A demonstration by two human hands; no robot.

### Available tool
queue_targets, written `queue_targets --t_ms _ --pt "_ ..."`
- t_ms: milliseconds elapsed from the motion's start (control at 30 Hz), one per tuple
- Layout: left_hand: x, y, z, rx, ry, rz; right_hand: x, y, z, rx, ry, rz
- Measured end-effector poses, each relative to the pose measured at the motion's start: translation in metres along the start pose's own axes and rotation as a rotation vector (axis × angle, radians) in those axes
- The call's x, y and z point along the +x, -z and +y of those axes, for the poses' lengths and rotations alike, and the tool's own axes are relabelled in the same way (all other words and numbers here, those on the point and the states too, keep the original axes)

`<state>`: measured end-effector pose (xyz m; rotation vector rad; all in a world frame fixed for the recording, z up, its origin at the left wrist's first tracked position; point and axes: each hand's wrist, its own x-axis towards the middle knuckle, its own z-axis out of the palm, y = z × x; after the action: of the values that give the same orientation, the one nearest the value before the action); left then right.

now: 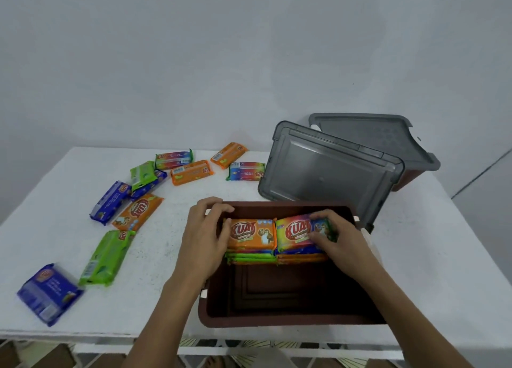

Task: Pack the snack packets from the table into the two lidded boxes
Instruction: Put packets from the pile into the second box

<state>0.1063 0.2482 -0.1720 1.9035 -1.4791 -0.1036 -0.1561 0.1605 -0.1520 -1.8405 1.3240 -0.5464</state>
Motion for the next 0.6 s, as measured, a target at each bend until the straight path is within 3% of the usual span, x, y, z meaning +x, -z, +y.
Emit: queue_targets --t_ms 367,467,600 --pt "-0.002 -0.002 -0.001 -0.079 0.051 0.037 -0.001 -0.02 -0.014 -0.767 -0.007 0.07" --pt "-0.003 -0.001 -0.002 -0.116 0.044 0.038 0.013 -0.021 -0.039 -0.734 0.142 0.187" --pt "0.001 0.003 -0.008 -0.275 0.042 0.021 0.05 -0.031 -0.082 -0.569 0.357 0.154"
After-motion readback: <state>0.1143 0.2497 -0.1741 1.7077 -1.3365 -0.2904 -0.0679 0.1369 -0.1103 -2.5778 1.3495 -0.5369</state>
